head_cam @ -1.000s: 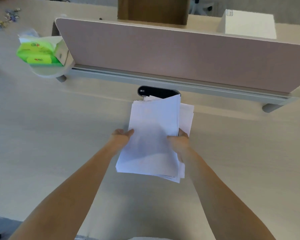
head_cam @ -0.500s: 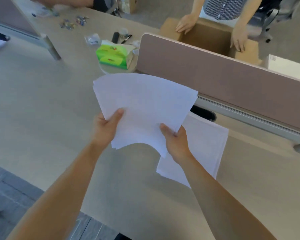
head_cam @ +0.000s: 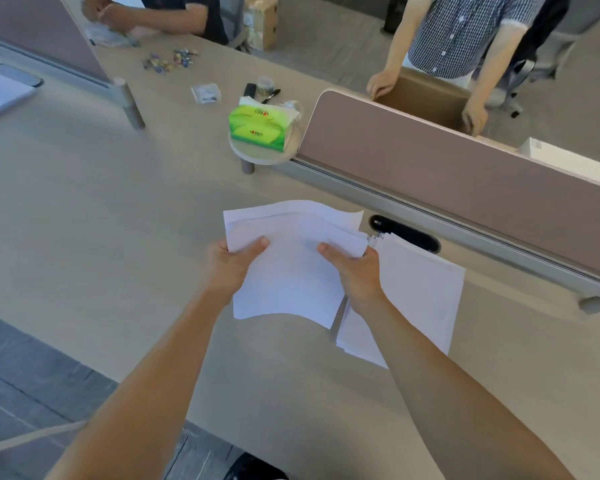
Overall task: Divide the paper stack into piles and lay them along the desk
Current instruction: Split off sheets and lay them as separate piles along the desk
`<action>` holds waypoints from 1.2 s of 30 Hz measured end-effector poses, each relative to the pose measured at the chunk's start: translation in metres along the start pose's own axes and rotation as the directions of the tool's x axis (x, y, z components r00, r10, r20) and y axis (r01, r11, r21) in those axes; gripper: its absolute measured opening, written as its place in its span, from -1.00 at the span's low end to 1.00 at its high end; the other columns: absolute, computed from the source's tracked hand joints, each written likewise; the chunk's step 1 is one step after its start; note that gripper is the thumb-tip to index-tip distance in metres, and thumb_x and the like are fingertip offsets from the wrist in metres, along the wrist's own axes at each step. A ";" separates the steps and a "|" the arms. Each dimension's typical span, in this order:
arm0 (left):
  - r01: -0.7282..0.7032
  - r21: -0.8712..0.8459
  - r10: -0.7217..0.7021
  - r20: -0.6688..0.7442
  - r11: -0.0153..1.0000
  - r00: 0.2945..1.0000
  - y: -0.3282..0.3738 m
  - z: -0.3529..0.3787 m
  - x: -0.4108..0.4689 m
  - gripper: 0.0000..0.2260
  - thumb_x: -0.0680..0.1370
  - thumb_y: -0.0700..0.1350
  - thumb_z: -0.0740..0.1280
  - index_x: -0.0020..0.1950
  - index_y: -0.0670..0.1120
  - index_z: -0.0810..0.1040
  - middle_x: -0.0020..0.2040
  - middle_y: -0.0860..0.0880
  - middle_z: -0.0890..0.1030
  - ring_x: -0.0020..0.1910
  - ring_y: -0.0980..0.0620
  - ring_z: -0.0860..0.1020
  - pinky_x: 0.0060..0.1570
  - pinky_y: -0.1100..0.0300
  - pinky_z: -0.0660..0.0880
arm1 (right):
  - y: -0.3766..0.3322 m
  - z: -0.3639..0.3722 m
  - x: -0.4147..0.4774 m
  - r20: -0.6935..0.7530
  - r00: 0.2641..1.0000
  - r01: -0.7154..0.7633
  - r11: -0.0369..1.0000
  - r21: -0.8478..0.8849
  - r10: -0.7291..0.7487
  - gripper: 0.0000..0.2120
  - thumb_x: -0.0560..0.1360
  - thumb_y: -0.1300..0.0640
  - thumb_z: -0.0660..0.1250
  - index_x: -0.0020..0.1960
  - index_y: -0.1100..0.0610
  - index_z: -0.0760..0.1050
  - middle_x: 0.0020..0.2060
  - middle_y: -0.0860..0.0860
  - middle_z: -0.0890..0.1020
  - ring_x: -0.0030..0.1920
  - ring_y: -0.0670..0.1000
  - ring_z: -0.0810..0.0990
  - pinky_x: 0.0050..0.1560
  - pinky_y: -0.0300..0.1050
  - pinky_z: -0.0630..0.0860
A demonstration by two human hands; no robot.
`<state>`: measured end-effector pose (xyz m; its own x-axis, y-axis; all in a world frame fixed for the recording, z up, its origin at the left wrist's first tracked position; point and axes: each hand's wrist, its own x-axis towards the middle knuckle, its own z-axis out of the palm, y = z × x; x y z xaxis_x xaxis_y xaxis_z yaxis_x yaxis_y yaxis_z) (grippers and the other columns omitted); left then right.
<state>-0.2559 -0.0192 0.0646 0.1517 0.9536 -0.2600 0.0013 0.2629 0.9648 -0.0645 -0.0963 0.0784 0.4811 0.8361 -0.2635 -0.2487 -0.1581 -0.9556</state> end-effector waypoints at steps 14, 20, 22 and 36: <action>-0.087 0.050 0.080 0.121 0.995 0.989 -0.002 -0.018 0.002 -0.66 0.22 0.12 0.54 -0.04 0.12 0.66 -0.02 0.02 0.72 0.02 0.03 0.68 0.00 0.02 0.61 | -0.007 -0.001 -0.006 0.069 0.996 0.055 0.998 -0.037 -0.052 -0.92 0.41 0.27 0.52 -0.11 0.16 0.68 -0.22 -0.01 0.74 -0.20 -0.01 0.71 -0.17 -0.15 0.61; -0.093 0.074 0.076 0.204 0.993 0.976 -0.001 -0.027 -0.001 -0.51 0.17 0.07 0.56 0.06 -0.03 0.66 -0.02 -0.03 0.72 -0.04 0.05 0.69 -0.12 0.14 0.58 | 0.002 -0.015 -0.012 0.067 0.995 0.079 0.991 -0.113 -0.071 -0.68 0.30 0.14 0.61 -0.01 0.23 0.67 -0.11 0.08 0.73 -0.11 0.05 0.69 -0.03 -0.04 0.59; -0.099 0.106 0.066 0.283 0.989 0.957 -0.003 -0.035 0.001 -0.47 0.17 0.05 0.56 0.12 -0.02 0.65 0.02 -0.04 0.71 0.02 0.02 0.68 -0.07 0.10 0.59 | 0.004 -0.023 -0.016 0.108 0.993 0.071 0.986 -0.148 -0.056 -0.63 0.27 0.19 0.62 0.04 0.22 0.66 -0.06 0.10 0.72 -0.05 0.07 0.69 0.03 -0.01 0.58; -0.092 0.077 0.067 0.280 0.993 0.958 -0.009 -0.042 -0.003 -0.57 0.25 0.04 0.56 0.06 -0.09 0.66 0.01 -0.04 0.72 0.01 -0.02 0.69 0.05 -0.03 0.60 | -0.005 -0.014 -0.027 0.176 0.980 0.124 0.972 -0.201 -0.088 -0.91 0.38 0.17 0.56 -0.15 0.14 0.68 -0.21 0.04 0.70 -0.19 0.03 0.65 -0.13 -0.08 0.51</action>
<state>-0.2979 -0.0178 0.0554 0.4221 0.8898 -0.1732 0.0635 0.1615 0.9848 -0.0647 -0.1250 0.0885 0.3459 0.9261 -0.1506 -0.0127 -0.1559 -0.9877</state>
